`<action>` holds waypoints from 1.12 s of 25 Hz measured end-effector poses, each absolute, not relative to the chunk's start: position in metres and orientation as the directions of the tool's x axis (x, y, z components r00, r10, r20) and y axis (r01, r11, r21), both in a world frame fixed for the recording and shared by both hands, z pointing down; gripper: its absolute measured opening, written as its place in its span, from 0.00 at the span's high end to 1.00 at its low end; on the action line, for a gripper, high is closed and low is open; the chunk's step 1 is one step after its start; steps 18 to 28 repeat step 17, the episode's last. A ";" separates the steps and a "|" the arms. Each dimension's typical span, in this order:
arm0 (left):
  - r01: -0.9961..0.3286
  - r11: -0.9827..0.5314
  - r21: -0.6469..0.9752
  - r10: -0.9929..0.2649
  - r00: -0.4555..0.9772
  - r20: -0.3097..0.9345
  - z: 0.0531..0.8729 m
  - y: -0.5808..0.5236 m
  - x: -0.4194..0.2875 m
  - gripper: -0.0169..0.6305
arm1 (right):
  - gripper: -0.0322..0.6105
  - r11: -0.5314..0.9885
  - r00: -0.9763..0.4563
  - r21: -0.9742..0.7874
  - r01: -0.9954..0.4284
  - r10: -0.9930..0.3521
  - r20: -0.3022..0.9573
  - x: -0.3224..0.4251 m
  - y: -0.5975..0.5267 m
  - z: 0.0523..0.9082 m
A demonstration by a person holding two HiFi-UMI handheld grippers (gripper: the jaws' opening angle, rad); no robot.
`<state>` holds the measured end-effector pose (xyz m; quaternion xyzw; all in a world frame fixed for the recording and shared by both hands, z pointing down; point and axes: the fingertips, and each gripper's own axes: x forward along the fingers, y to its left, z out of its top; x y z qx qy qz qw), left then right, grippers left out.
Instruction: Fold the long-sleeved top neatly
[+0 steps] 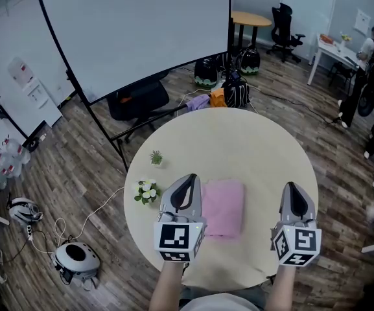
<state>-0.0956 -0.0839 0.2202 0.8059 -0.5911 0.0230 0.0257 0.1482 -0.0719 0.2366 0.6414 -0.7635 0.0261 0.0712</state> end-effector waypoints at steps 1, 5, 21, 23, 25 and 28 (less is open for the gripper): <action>-0.954 -0.301 0.013 -0.951 0.301 0.066 0.221 -0.084 -0.095 0.97 | 0.91 0.175 -0.166 0.052 -0.983 -0.976 0.142 0.148 -0.072 0.237; -0.951 -0.308 0.013 -0.949 0.308 0.068 0.222 -0.086 -0.092 0.97 | 0.91 0.174 -0.166 0.050 -0.983 -0.976 0.142 0.148 -0.074 0.239; -0.952 -0.307 0.010 -0.949 0.307 0.069 0.222 -0.088 -0.090 0.97 | 0.91 0.166 -0.157 0.052 -0.985 -0.978 0.139 0.152 -0.077 0.240; -0.952 -0.307 0.010 -0.949 0.307 0.069 0.222 -0.088 -0.090 0.97 | 0.91 0.166 -0.157 0.052 -0.985 -0.978 0.139 0.152 -0.077 0.240; -0.952 -0.307 0.010 -0.949 0.307 0.069 0.222 -0.088 -0.090 0.97 | 0.91 0.166 -0.157 0.052 -0.985 -0.978 0.139 0.152 -0.077 0.240; -0.952 -0.307 0.010 -0.949 0.307 0.069 0.222 -0.088 -0.090 0.97 | 0.91 0.166 -0.157 0.052 -0.985 -0.978 0.139 0.152 -0.077 0.240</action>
